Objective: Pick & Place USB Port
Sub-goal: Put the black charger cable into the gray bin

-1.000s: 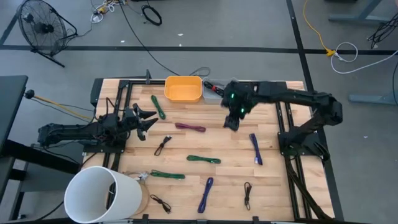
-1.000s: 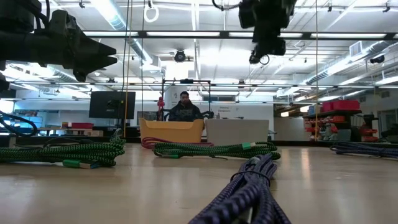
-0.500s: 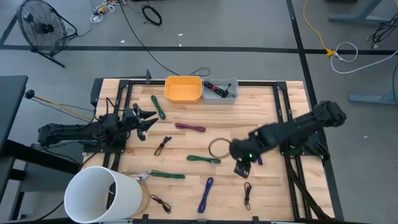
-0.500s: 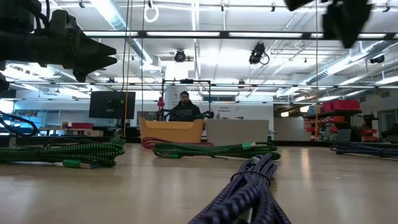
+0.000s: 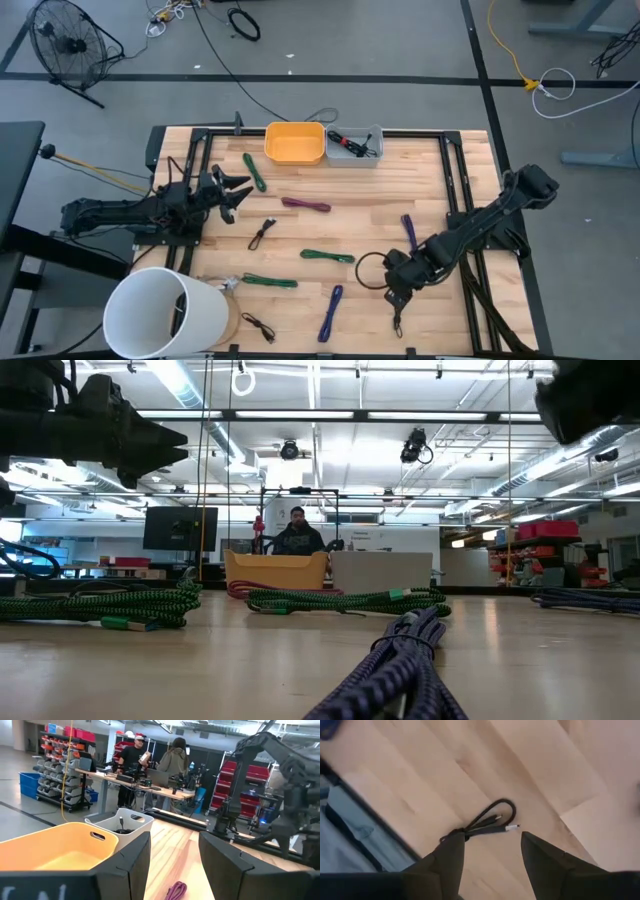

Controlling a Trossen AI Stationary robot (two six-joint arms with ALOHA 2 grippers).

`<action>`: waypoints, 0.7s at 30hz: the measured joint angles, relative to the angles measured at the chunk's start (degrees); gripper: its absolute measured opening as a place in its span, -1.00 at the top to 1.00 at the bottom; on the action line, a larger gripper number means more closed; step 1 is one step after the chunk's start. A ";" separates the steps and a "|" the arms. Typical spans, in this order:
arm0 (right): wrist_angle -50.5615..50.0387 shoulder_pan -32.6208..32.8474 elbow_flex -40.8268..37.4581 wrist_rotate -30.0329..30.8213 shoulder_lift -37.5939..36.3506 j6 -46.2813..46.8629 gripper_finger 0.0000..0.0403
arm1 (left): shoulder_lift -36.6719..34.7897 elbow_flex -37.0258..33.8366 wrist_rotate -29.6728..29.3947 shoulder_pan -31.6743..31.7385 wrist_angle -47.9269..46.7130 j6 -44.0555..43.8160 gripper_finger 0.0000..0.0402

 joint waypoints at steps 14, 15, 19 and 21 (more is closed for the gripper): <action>12.06 3.82 -11.91 -2.89 0.02 10.10 0.03 | 0.00 0.00 -0.02 0.00 0.80 1.94 0.13; 12.95 3.86 -12.13 -2.58 0.02 10.10 0.03 | 0.02 -0.01 0.00 0.00 0.80 1.95 0.13; 16.00 3.84 -12.54 -1.52 0.02 10.20 0.03 | 0.01 -0.01 -0.01 0.00 0.82 1.95 0.13; 15.85 3.90 -12.56 -1.17 0.16 11.03 0.03 | 0.00 0.00 0.00 0.00 0.82 1.93 0.13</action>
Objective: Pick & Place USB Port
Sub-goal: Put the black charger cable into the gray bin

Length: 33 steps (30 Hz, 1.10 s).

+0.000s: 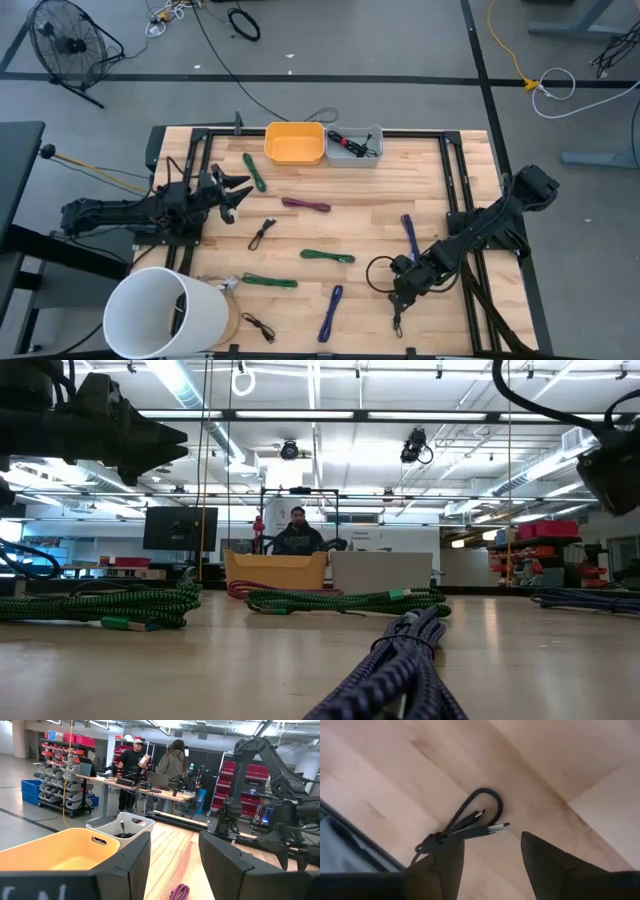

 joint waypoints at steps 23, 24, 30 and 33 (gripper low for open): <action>7.69 -0.07 0.12 -3.19 5.79 -6.60 0.92 | 0.02 -0.02 0.00 -0.04 -0.02 0.23 0.13; 8.04 -0.17 0.09 -3.04 5.81 -6.90 0.92 | 0.02 -0.02 0.00 -0.04 -0.02 0.24 0.13; 6.98 -1.71 1.40 -1.92 5.18 -10.83 0.97 | 0.02 0.00 0.01 -0.04 -0.04 0.24 0.13; 4.01 -2.96 4.00 -1.35 3.80 -14.02 0.98 | 0.01 0.00 0.00 -0.04 -0.04 0.24 0.13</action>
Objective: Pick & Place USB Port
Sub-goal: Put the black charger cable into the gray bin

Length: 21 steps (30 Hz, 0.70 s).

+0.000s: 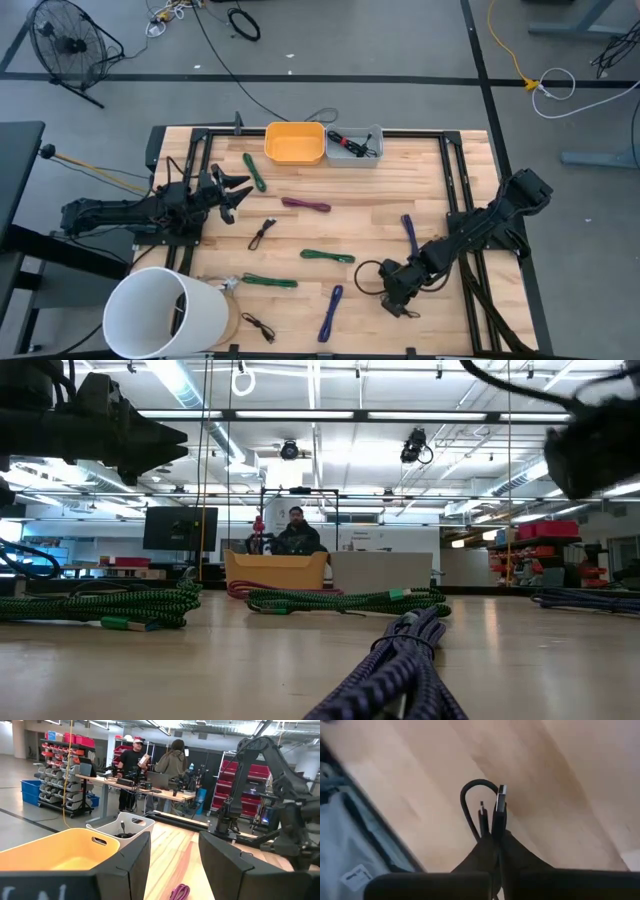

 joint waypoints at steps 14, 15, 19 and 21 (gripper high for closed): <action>-30.65 -13.10 13.62 16.45 -4.36 -21.91 1.00 | 0.00 -0.01 0.00 0.01 -0.11 -0.22 0.13; -31.15 -15.03 13.71 17.80 -4.59 -24.10 1.00 | -0.01 -0.02 0.00 0.02 -0.15 -0.28 0.13; -31.16 -23.46 13.77 21.53 -5.82 -33.80 1.00 | 0.01 -0.01 0.02 0.01 -0.38 -0.41 0.13; -30.85 -27.97 13.77 22.89 -6.35 -38.85 1.00 | 0.00 0.00 0.02 0.02 -0.40 -0.42 0.13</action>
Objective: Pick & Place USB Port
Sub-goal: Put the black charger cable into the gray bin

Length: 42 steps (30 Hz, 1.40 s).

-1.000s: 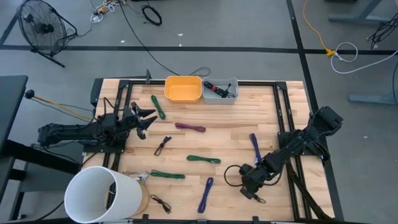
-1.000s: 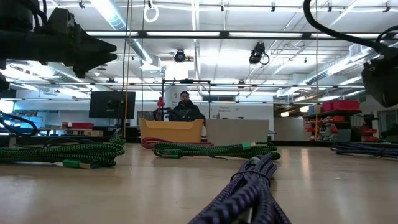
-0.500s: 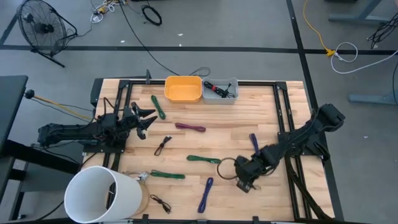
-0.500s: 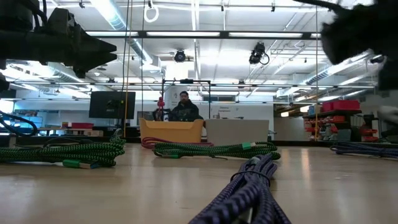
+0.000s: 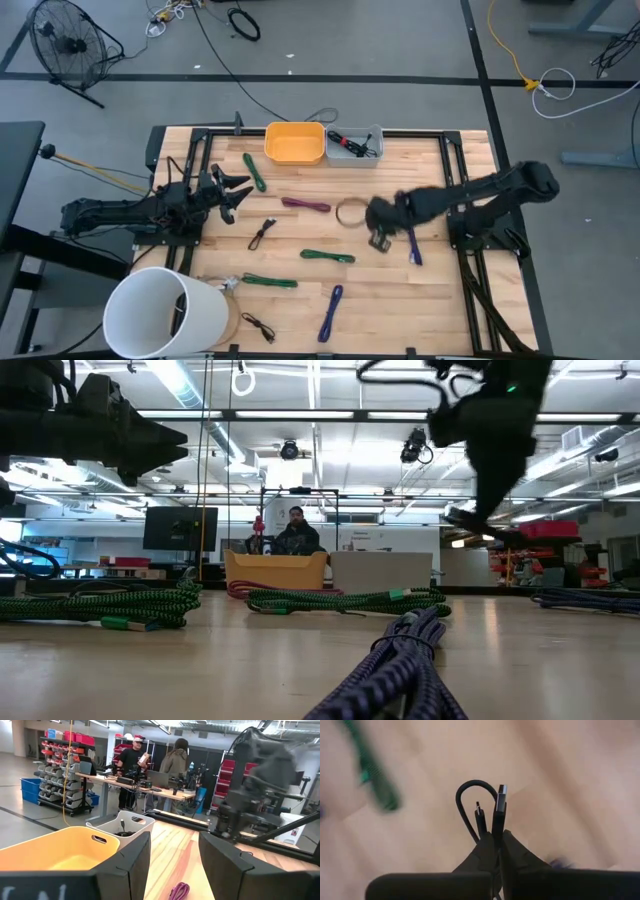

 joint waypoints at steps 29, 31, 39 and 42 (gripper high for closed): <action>36.68 -38.29 0.11 3.25 1.54 -32.34 1.00 | 0.01 0.00 -1.53 0.02 0.51 0.52 0.13; 37.67 -38.45 0.11 4.77 3.02 -33.03 1.00 | -0.01 -0.02 -1.55 0.02 0.51 0.46 0.13; 41.48 -40.25 0.11 4.32 7.75 -33.78 1.00 | 0.01 -0.02 -1.32 0.02 0.48 0.52 0.13; 41.52 -40.39 0.11 4.07 8.93 -33.79 1.00 | -0.01 -0.01 -1.31 0.02 0.49 0.52 0.13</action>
